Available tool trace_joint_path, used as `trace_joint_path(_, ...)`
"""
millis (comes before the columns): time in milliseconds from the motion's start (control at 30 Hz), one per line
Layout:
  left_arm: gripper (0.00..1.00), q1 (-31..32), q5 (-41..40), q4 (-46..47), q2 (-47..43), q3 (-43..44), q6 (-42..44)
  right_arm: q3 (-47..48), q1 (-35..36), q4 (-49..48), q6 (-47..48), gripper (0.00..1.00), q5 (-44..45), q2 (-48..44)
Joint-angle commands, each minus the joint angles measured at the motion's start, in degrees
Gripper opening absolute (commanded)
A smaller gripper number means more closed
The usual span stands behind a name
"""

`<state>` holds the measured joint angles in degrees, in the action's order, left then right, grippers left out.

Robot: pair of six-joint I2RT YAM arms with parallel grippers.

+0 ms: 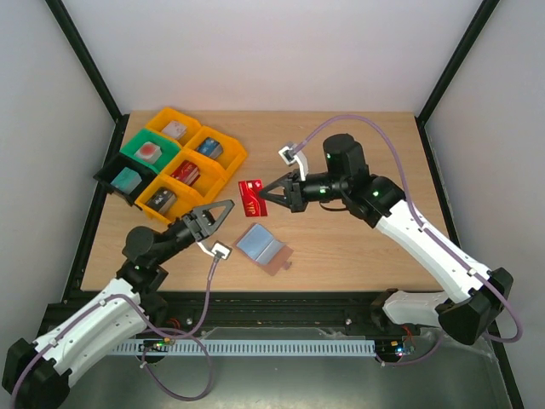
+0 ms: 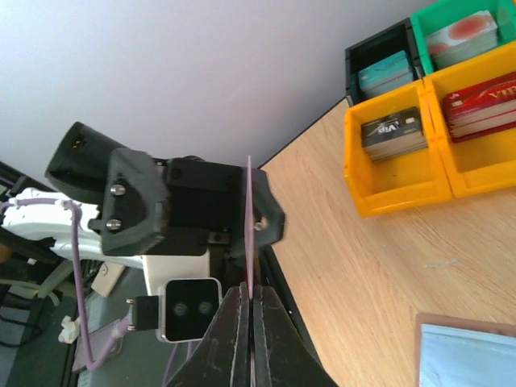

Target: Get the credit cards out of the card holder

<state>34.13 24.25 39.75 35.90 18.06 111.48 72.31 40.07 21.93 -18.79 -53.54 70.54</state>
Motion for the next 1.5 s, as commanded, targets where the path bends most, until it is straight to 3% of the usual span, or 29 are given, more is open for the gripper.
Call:
trace_joint_path(0, 0.65, 0.3, 0.8, 1.5, -1.4, 0.8, -1.0, 1.1, -0.9, 2.1, 0.5, 0.02, 0.1, 0.0)
trace_joint_path(400, 0.68, 1.2, 5.1, 6.6, 7.4, 5.1, 0.9, 0.8, 1.0, -3.4, -3.7, 0.02, -3.3, 3.9)
trace_joint_path(500, 0.49, 1.8, 4.2, 6.3, 7.7, 6.1, 0.0, 0.8, 1.3, -2.8, -2.9, 0.02, -2.9, 4.3)
trace_joint_path(633, 0.03, 2.1, 3.3, 5.1, 7.4, 6.5, -0.9, 1.1, 1.4, -3.1, -2.5, 0.02, -2.6, 4.2)
trace_joint_path(733, 0.02, 2.2, 2.3, 1.8, 6.1, 6.6, -2.1, 3.0, 0.9, -0.5, -0.7, 0.03, 0.9, 4.3)
trace_joint_path(767, 0.02, 2.4, 1.0, -0.4, 5.3, 6.9, -2.9, 3.7, 0.1, 1.4, -0.5, 0.11, 5.8, 4.2)
trace_joint_path(900, 0.02, 4.2, -10.9, -21.5, 4.0, 12.6, -10.5, 3.7, -6.6, 5.2, -3.7, 0.47, 21.4, 2.8)
trace_joint_path(1000, 0.02, 5.3, -26.3, -39.2, 9.8, 21.4, -23.7, 1.9, -9.8, 7.4, -5.5, 0.62, 30.6, 1.6)
trace_joint_path(1133, 0.02, 4.2, -40.7, -63.2, 25.7, 37.6, -42.2, -1.0, -11.8, 7.9, -6.4, 0.74, 33.7, 0.6)
trace_joint_path(1233, 0.02, -0.3, -44.5, -80.4, 40.7, 52.9, -55.6, -3.1, -12.9, 7.4, -6.6, 0.79, 33.9, 0.0)
trace_joint_path(1367, 0.02, -9.3, -44.8, -94.5, 59.0, 71.6, -72.2, -4.4, -13.5, 7.3, -6.0, 0.99, 33.3, -0.1)
trace_joint_path(1467, 0.02, -14.5, -41.5, -100.8, 68.7, 82.9, -79.4, -5.0, -13.8, 7.2, -5.7, 0.99, 33.5, -0.3)
